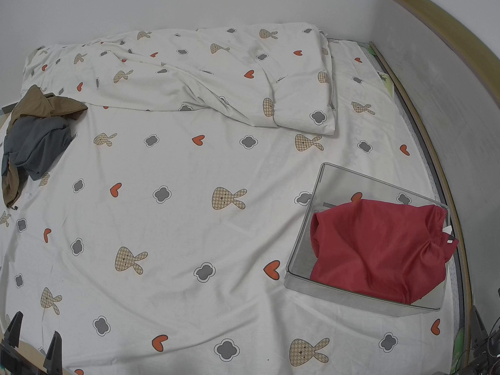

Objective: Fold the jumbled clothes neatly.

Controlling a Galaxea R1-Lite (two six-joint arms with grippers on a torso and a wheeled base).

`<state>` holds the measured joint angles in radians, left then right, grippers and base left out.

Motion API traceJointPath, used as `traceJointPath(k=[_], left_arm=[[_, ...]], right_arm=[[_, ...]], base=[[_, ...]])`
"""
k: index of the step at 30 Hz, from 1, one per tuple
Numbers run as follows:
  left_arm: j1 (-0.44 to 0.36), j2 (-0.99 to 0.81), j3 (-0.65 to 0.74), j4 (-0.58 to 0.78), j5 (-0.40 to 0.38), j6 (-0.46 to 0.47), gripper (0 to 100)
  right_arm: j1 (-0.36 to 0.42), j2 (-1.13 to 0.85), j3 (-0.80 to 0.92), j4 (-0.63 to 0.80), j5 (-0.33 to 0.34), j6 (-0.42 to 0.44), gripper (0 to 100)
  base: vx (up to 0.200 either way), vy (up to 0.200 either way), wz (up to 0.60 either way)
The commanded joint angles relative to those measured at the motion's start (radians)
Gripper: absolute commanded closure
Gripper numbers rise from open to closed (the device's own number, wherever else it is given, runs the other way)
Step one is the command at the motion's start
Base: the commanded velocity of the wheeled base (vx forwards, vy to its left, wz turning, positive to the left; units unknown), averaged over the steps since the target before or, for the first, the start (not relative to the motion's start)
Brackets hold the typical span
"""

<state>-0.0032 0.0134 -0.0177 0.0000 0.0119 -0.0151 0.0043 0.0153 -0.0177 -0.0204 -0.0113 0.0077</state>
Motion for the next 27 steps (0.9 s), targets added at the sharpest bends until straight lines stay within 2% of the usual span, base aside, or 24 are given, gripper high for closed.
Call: traceJointPath(k=[1,27], left_arm=[[0.0,-0.012,0.018,0.0,0.0,0.0,0],[0.0,-0.012,0.018,0.0,0.0,0.0,0]], right_arm=[[0.0,-0.015,0.018,-0.001,-0.001,0.0,0],[0.0,-0.015,0.018,0.0,-0.001,0.0,0]], base=[[0.0,0.0,0.0],[0.0,0.0,0.0]])
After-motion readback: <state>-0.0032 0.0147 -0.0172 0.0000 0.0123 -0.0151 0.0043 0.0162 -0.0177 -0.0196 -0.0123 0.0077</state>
